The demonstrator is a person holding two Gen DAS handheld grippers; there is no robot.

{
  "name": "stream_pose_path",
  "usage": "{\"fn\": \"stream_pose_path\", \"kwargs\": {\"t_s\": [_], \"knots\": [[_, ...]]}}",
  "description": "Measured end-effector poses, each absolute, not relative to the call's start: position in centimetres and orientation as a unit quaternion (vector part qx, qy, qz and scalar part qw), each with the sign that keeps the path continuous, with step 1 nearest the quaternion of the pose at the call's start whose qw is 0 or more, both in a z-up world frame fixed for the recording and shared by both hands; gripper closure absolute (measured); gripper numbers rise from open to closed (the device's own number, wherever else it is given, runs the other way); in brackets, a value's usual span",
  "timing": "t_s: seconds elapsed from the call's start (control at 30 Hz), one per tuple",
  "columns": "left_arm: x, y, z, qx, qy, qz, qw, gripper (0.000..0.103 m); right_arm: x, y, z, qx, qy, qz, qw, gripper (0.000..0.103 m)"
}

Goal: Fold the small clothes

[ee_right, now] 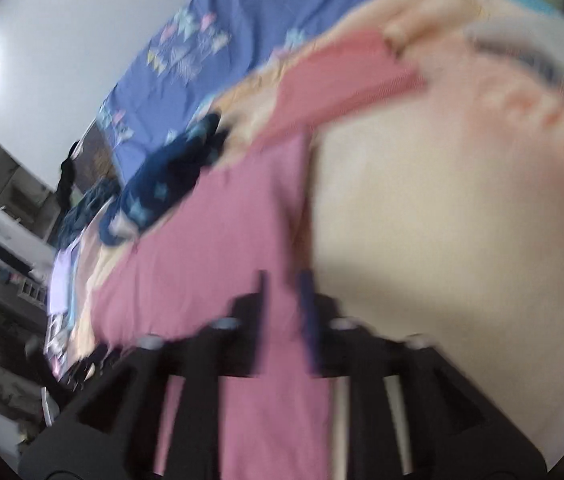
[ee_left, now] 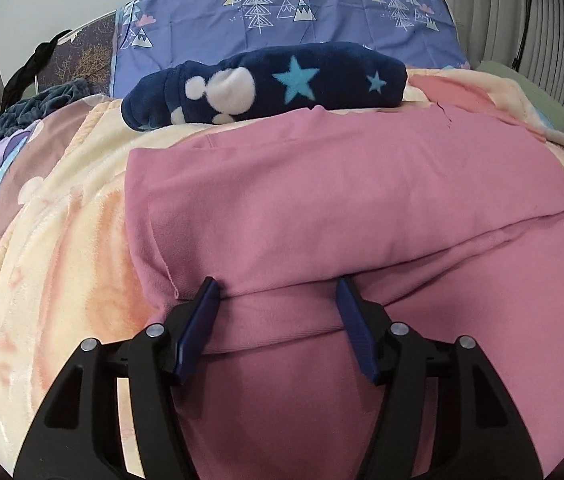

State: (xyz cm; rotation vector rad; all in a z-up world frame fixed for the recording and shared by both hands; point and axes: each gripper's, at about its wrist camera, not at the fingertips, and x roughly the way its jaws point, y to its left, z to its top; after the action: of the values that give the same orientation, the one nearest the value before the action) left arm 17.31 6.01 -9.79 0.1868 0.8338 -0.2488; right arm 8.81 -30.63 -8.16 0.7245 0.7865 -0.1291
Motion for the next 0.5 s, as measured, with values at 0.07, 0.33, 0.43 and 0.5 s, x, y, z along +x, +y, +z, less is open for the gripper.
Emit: {"fn": "stream_pose_path", "kwargs": {"t_s": [0.07,0.33,0.43,0.5], "knots": [[17.3,6.0,-9.8,0.091,0.401,-0.119,0.904,0.041,10.8,-31.8,-7.4,0.334,0.372,-0.072,0.863,0.060],[17.3,6.5,-9.7,0.079,0.400,-0.125,0.904,0.041,19.0,-33.5,-10.4,0.389,0.399,-0.037,0.830,0.099],[17.3,6.6,-9.7,0.074,0.401,-0.128,0.904,0.041,18.3,-33.2,-7.4,0.353,0.327,-0.037,0.876,0.100],[17.3,6.6,-9.7,0.072,0.401,-0.130,0.904,0.041,19.5,-32.9,-8.2,0.301,0.359,-0.067,0.881,0.100]]}}
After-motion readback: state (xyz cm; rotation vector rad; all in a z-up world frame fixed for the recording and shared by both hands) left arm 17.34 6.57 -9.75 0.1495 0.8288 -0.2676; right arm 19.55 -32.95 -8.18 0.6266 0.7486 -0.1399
